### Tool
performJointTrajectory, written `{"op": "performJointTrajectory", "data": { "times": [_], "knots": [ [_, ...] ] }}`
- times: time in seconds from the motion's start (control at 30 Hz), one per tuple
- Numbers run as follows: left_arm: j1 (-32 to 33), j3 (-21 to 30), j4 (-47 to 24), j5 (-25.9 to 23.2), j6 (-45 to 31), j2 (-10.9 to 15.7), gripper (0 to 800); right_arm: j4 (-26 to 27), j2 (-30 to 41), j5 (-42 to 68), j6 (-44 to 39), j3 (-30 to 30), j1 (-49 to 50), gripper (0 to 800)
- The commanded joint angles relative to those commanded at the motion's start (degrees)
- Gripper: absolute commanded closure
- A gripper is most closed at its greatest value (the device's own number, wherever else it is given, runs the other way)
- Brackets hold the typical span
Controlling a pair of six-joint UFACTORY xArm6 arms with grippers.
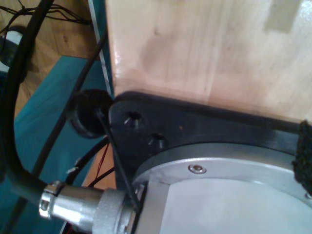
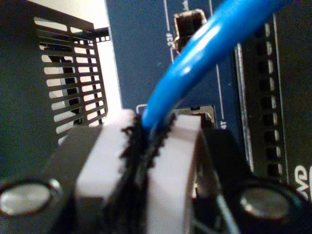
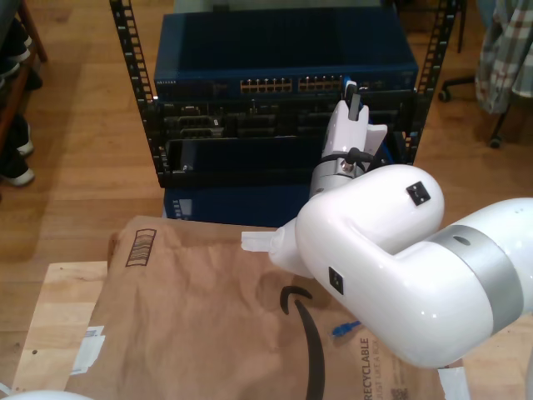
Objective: Grab the cable and plug it in
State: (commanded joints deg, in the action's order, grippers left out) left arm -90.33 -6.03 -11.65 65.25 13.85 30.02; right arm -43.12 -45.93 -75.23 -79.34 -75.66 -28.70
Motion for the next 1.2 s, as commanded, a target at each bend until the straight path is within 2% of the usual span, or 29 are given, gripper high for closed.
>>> {"op": "performJointTrajectory", "data": {
  "times": [0.77, 0.8, 0.83, 0.87, 0.93, 1.2],
  "knots": [
    [0.0, 0.0, 0.0, 0.0, 0.0, 0.0, 0, 0.26, -1.76, 0.35, -0.09, -2.64, 0.09, 800],
    [0.0, 0.0, 0.0, 0.0, 0.0, 0.0, 0, 0.26, -1.58, 0.18, -0.09, -2.37, 0.09, 758],
    [0.0, 0.0, 0.0, 0.0, 0.0, 0.0, 0, 0.35, -1.41, 0.09, -0.09, -2.02, 0.09, 658],
    [0.0, 0.0, 0.0, 0.0, 0.0, 0.0, 0, 0.35, -1.41, 0.09, 0.0, -1.76, -0.09, 595],
    [0.0, 0.0, 0.0, 0.0, 0.0, 0.0, 0, 0.35, -1.14, 0.0, 0.0, -0.97, -0.35, 514],
    [0.0, 0.0, 0.0, 0.0, 0.0, 0.0, 0, 0.35, 3.78, 0.09, 0.09, 5.01, -0.62, 493]
  ]
}}
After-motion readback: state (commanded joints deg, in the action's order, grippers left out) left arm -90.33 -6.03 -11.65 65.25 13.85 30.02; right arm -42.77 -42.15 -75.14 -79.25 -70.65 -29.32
